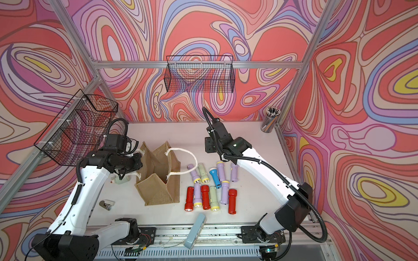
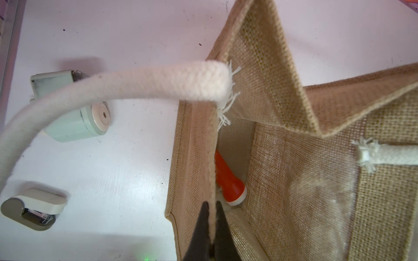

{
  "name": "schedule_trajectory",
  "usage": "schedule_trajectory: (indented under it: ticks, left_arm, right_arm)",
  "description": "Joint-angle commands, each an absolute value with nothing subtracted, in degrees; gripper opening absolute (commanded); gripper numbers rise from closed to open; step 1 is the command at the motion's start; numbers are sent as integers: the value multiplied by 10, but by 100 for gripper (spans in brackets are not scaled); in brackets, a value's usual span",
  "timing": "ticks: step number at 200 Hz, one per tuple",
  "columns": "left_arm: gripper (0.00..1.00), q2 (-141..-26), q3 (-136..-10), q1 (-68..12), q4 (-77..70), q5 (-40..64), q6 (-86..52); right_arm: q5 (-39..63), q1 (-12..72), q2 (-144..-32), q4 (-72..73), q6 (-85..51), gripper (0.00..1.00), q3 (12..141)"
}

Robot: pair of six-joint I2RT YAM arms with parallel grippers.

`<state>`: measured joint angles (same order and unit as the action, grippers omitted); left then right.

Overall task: Put the flashlights into the tote bags
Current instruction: Pick up the flashlight from the center of the board.

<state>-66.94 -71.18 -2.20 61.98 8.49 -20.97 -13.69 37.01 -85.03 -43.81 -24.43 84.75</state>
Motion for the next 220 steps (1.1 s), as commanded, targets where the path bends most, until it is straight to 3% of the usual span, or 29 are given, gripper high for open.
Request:
schedule_trajectory:
  ticks: [1, 104, 220]
  left_arm:
    - [6, -683, -723, -18, 634, 107, -187]
    - [9, -685, -723, -18, 628, 136, -200]
    - [11, -671, -711, -18, 617, 165, -214]
  right_arm:
    - [-123, 348, -831, -477, -289, 61, 812]
    - [-84, 261, -803, -531, -352, 59, 656]
    - [-28, 225, -877, -449, -326, 56, 570]
